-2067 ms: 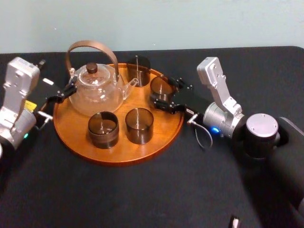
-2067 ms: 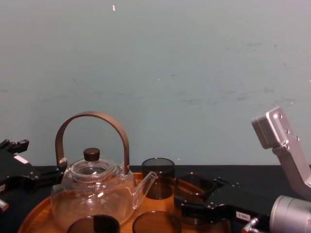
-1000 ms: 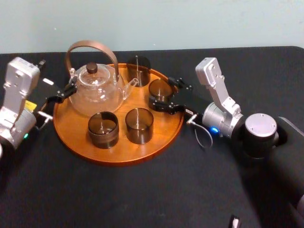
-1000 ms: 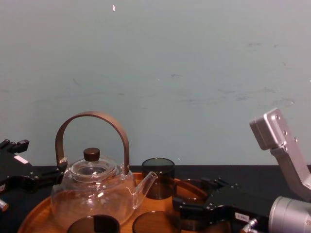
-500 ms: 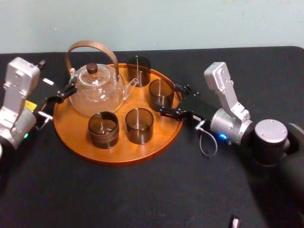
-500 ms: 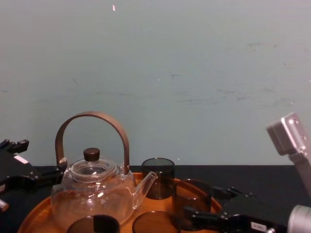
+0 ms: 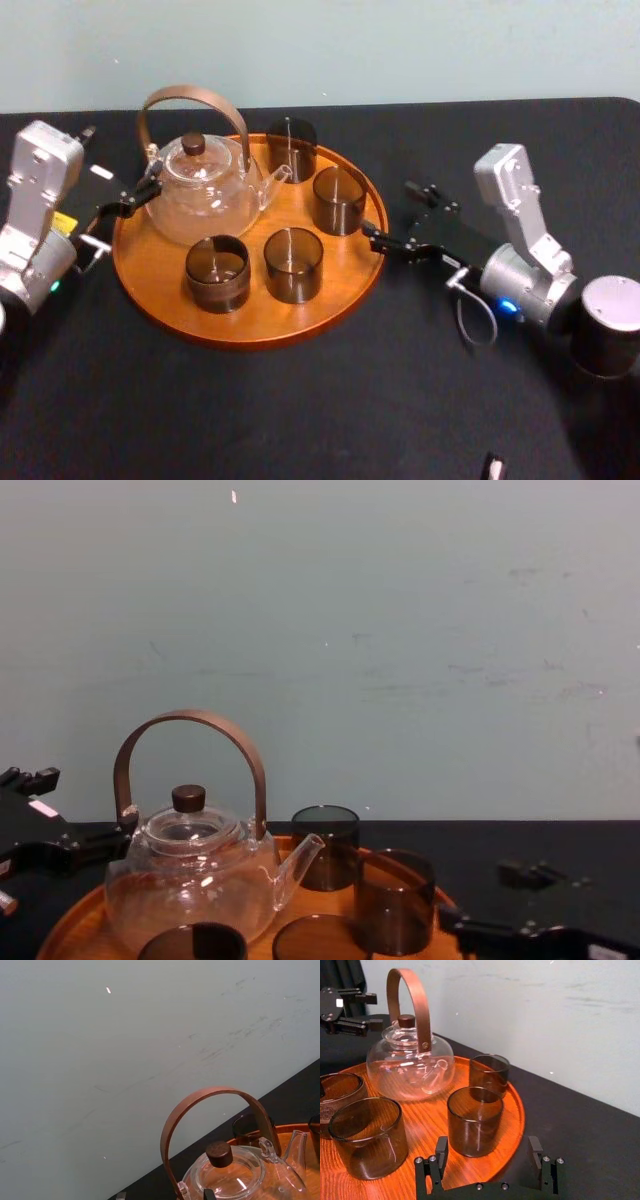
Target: Pick up the glass from the table and place it on the tray.
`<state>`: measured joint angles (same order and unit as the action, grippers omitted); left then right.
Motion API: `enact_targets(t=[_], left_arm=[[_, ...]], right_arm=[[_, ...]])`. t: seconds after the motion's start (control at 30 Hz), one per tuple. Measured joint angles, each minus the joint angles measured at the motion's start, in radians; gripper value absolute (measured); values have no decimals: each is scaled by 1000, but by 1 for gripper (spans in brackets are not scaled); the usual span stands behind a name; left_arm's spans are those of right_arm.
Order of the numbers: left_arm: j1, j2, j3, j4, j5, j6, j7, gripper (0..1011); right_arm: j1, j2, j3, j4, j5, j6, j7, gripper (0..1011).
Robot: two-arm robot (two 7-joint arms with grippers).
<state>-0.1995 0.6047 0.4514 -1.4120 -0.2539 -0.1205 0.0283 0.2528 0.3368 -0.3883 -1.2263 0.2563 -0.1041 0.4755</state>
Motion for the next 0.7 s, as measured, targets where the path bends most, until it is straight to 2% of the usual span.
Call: enact_targets(t=[0.23,0.7], left_arm=[[0,0,0,0,0,0,0,1001],[0,0,0,0,0,0,0,1001]], right_arm=[[-81,51,55,-111,21,3,-36,1002],[-175,96,167,-215,32,3,-110,1002]])
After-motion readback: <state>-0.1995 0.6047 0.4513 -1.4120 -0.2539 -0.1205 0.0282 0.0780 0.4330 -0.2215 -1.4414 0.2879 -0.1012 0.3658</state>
